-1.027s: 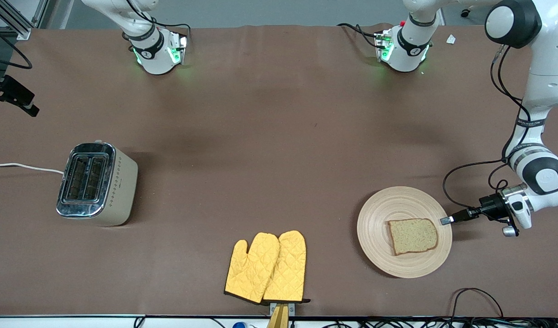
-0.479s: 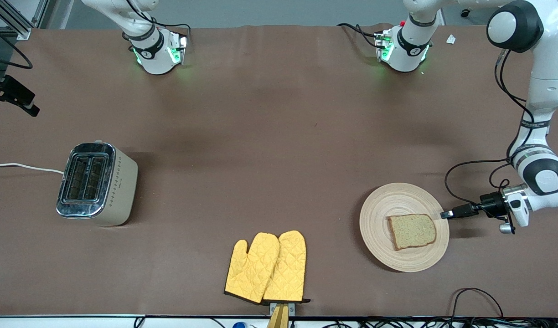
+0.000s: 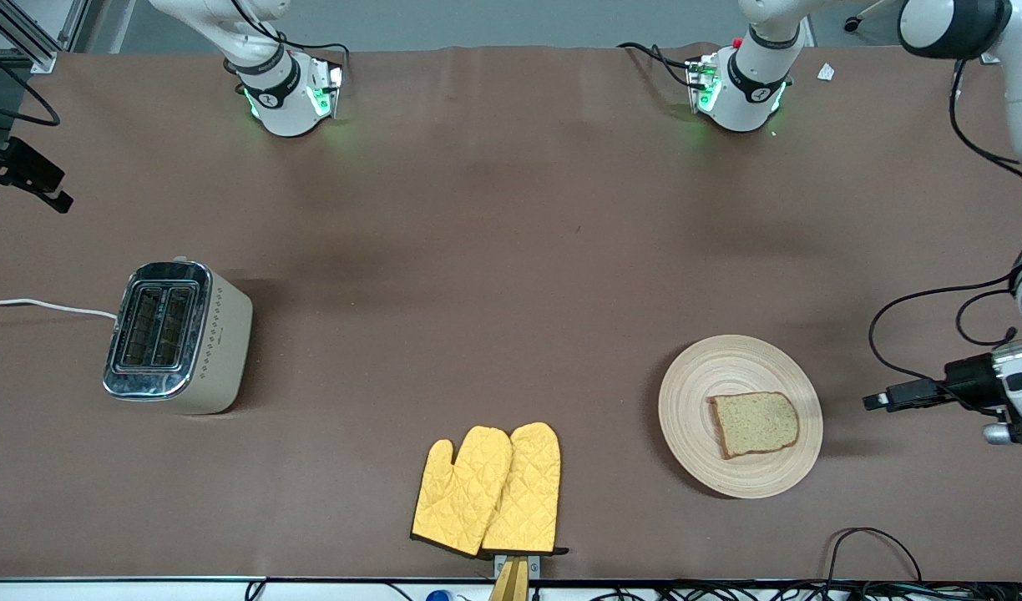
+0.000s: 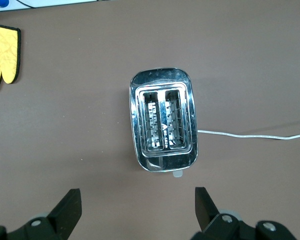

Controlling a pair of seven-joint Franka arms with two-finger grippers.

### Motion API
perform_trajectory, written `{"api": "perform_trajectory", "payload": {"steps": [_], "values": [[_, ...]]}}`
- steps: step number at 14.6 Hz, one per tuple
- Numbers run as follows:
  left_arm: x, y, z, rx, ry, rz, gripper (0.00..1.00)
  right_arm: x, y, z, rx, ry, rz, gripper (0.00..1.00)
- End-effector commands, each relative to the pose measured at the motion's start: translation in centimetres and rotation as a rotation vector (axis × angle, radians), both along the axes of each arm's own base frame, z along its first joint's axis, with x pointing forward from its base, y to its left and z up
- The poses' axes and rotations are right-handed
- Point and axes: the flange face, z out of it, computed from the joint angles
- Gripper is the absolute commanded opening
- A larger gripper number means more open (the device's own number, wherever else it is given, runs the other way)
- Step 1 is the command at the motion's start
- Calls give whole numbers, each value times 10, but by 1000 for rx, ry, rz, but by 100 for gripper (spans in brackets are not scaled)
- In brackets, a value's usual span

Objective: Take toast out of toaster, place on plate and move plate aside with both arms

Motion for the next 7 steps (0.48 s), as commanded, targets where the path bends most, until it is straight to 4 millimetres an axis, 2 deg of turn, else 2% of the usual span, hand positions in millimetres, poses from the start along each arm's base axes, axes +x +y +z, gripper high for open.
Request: {"api": "perform_trajectory", "payload": {"steps": [1, 2, 3, 6, 7], "values": [[-8, -39, 84, 108, 36, 21, 100, 1, -1, 3, 8, 6, 4, 100], [-12, -52, 108, 162, 60, 34, 100, 1, -1, 3, 8, 7, 4, 100], [-15, -75, 136, 241, 66, 39, 100, 0, -1, 2, 9, 10, 4, 100], [-37, -123, 196, 396, 111, 41, 100, -1, 0, 1, 11, 19, 4, 100], [-46, -131, 214, 430, 112, 27, 100, -1, 0, 2, 11, 18, 6, 100]]}}
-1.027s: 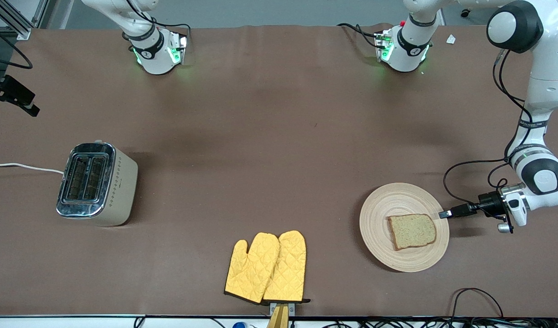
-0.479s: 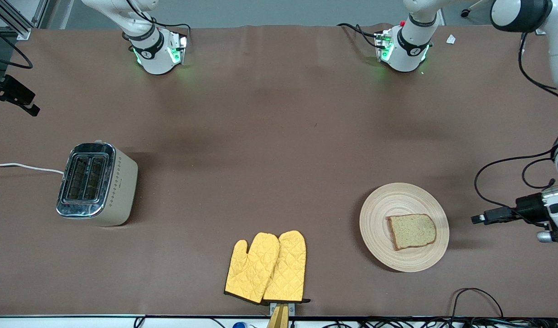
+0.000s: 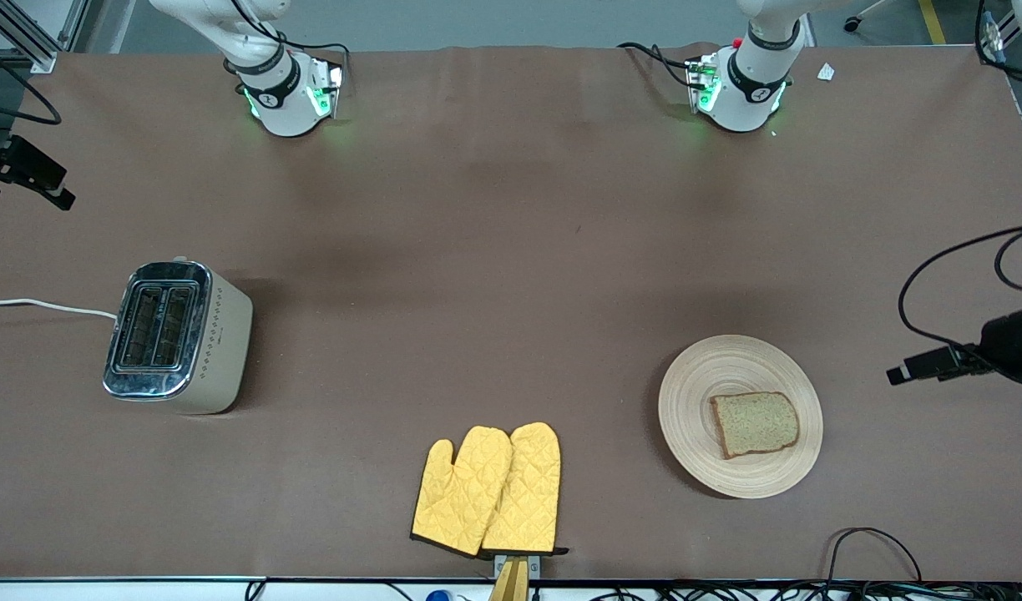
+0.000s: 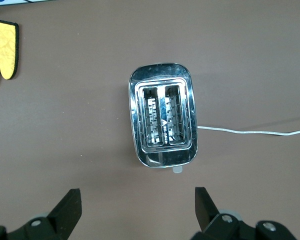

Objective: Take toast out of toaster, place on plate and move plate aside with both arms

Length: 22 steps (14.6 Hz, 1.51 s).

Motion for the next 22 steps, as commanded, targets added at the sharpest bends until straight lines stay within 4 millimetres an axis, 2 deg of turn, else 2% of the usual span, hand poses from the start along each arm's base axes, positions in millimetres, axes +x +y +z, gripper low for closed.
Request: {"api": "perform_trajectory", "payload": {"steps": [1, 3, 4, 5, 8, 10, 14, 18, 22], "values": [[-32, -11, 44, 129, 32, -25, 100, 1, 2, 4, 11, -1, 9, 100], [-56, -43, 87, 225, 7, -87, 100, 2, 9, 4, 6, -7, 22, 100], [-67, -53, 98, 281, 6, -117, 100, 3, 10, 3, 6, -4, 24, 100], [-81, -53, 110, 302, 9, -125, 100, 3, 9, 0, 7, 5, 26, 100], [-120, -59, 129, 320, 17, -140, 100, 6, 9, -5, 8, 20, 29, 100], [-146, -75, 133, 324, 16, -157, 100, 7, 9, -7, 8, 22, 29, 100], [-176, -101, 139, 306, 6, -186, 100, 14, 4, -1, 20, 42, 16, 100], [-185, -116, 145, 275, 44, -172, 100, 24, 1, 4, 18, 83, 11, 100], [-173, -114, 152, 279, 38, -170, 100, 24, 1, 3, 24, 84, 10, 100]]}}
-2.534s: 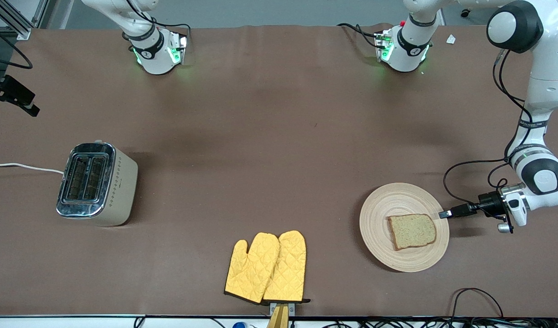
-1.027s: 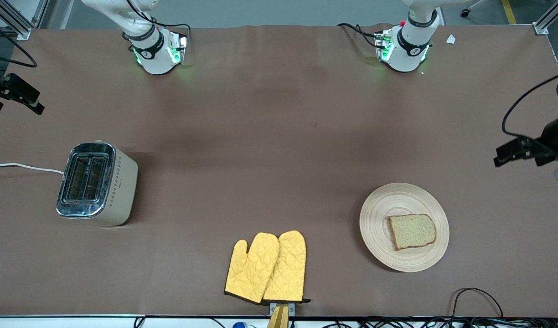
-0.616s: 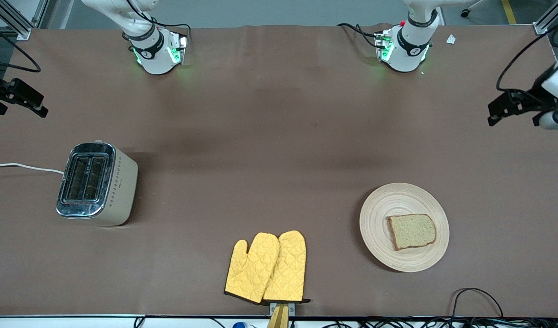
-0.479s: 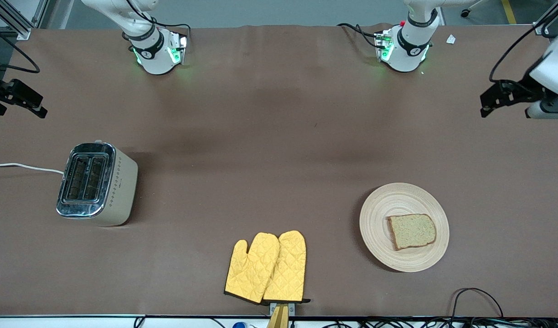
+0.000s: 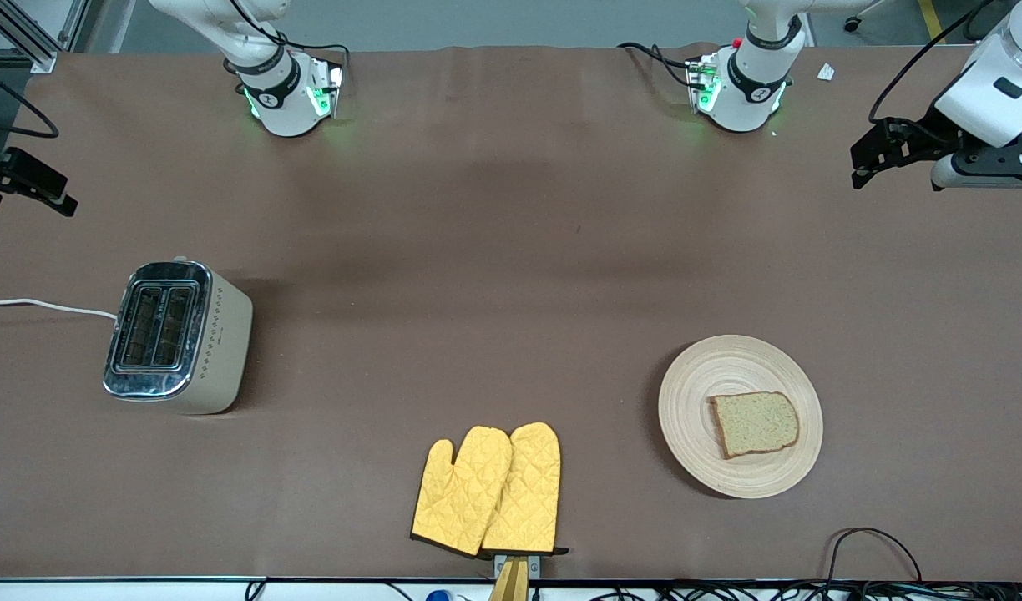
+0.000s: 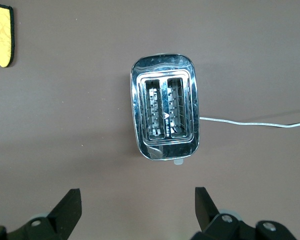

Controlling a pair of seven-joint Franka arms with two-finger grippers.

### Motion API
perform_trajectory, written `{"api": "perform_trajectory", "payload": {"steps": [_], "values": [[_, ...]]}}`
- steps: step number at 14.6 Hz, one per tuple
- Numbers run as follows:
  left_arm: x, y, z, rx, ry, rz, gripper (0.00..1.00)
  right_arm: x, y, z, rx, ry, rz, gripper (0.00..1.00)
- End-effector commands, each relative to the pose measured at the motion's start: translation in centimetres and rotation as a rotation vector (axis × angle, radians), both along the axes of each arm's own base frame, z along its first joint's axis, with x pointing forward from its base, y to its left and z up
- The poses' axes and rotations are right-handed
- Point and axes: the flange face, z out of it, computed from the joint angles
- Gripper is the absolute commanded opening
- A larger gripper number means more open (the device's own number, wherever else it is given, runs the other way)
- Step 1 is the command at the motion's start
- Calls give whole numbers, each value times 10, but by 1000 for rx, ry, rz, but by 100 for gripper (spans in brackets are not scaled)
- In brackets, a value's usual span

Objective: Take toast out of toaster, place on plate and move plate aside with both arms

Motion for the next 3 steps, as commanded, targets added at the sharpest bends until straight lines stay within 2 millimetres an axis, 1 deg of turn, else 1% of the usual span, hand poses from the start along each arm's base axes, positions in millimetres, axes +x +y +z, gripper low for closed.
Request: {"api": "perform_trajectory", "payload": {"steps": [1, 2, 3], "values": [[7, 4, 14, -5, -7, 12, 100, 0, -2, 5, 17, 2, 2, 100], [11, 4, 18, -5, -13, 9, 100, 1, -2, 5, 17, 2, 5, 100], [12, 6, 17, -4, -2, 14, 100, 1, -1, 5, 17, 2, 6, 100]]}}
